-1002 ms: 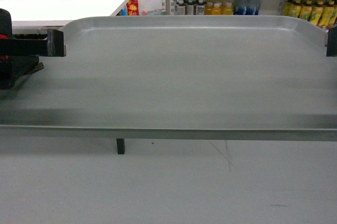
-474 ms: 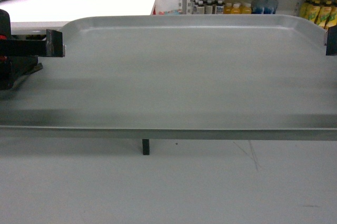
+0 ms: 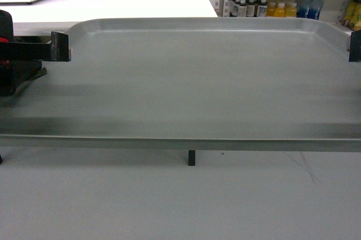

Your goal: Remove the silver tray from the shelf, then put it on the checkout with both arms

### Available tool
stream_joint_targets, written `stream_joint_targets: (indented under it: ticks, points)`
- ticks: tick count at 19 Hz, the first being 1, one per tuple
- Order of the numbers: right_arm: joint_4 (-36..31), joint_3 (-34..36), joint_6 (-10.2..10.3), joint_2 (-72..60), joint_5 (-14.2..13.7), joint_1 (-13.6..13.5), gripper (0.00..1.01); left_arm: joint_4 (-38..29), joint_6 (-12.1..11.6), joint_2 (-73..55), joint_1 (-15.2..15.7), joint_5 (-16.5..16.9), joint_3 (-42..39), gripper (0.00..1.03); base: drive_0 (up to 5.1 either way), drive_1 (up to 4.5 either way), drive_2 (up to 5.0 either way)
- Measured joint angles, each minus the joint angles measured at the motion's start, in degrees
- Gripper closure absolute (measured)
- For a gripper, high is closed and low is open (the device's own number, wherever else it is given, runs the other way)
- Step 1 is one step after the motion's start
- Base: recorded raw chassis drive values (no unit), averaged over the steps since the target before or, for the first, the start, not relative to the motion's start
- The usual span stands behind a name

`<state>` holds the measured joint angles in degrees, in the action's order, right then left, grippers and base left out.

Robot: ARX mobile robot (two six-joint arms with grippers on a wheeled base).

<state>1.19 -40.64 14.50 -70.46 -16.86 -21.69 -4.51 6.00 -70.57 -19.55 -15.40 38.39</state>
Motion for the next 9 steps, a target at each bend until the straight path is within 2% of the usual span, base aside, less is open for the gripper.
stream_joint_targets:
  ticks: [9]
  points:
    - [-0.24, -0.04, 0.0, 0.02, -0.04, 0.0, 0.98, -0.11, 0.0, 0.0, -0.02, -0.02, 0.0, 0.99, -4.9, 2.44, 2.4]
